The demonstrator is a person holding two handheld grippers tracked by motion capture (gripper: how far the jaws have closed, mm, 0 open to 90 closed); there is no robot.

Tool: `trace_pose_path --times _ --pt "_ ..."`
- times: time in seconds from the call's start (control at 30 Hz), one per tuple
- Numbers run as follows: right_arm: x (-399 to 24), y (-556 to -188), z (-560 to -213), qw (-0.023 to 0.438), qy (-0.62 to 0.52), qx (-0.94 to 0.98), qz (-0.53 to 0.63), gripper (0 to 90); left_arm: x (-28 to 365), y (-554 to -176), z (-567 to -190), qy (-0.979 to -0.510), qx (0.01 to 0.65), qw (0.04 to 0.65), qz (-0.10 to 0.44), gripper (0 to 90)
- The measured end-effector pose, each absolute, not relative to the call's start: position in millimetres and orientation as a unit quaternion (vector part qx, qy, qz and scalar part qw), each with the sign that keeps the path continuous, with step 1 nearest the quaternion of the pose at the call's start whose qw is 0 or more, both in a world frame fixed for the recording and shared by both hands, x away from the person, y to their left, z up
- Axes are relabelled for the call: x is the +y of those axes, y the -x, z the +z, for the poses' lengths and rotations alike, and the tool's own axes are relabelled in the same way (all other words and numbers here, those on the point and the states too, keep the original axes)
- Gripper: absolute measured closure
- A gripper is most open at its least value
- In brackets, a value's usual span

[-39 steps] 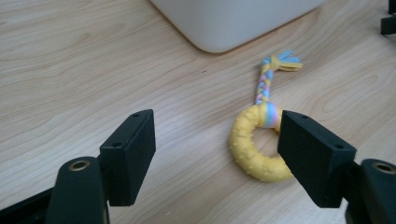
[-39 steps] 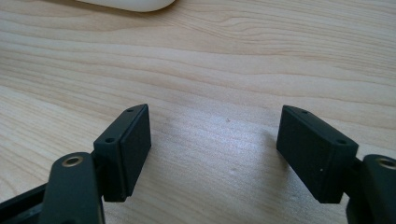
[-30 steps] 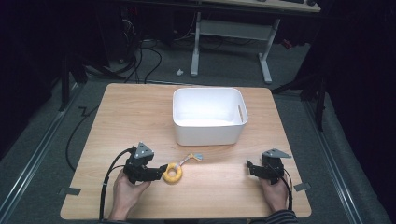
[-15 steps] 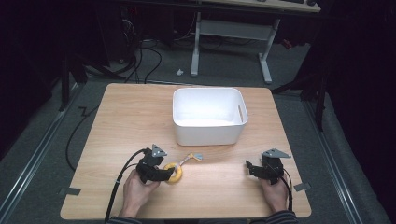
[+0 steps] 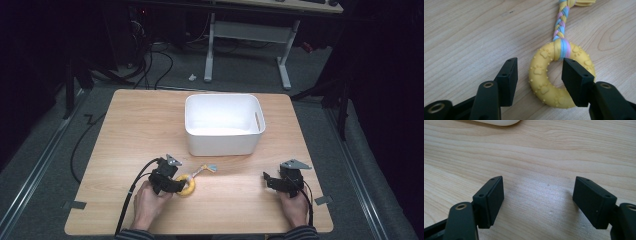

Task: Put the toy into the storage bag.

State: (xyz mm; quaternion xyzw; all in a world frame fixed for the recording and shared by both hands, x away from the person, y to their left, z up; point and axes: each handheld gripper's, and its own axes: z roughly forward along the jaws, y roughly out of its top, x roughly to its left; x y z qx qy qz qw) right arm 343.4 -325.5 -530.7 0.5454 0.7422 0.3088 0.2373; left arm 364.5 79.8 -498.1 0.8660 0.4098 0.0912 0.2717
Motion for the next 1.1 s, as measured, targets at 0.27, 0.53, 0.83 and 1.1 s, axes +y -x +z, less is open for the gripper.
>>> trace_pose_path --times 0.27,0.53,0.83,1.1 --pt "-325.6 -343.2 -530.6 0.237 -0.546 0.742 0.309 25.5 72.0 -366.9 -504.4 -0.875 0.407 0.249 0.085 50.1" --pt "-325.5 -343.2 -530.6 0.237 -0.547 0.741 0.309 25.6 70.2 -366.8 -505.1 -0.878 0.405 0.241 0.091 61.0" --pt "-325.5 -343.2 -530.6 0.237 -0.547 0.741 0.309 25.7 70.4 -367.6 -504.7 -0.881 0.397 0.240 0.090 65.4" --pt "-325.9 -344.0 -530.7 0.239 -0.544 0.743 0.309 25.8 72.0 -369.5 -497.0 -0.884 0.389 0.246 0.076 66.1"
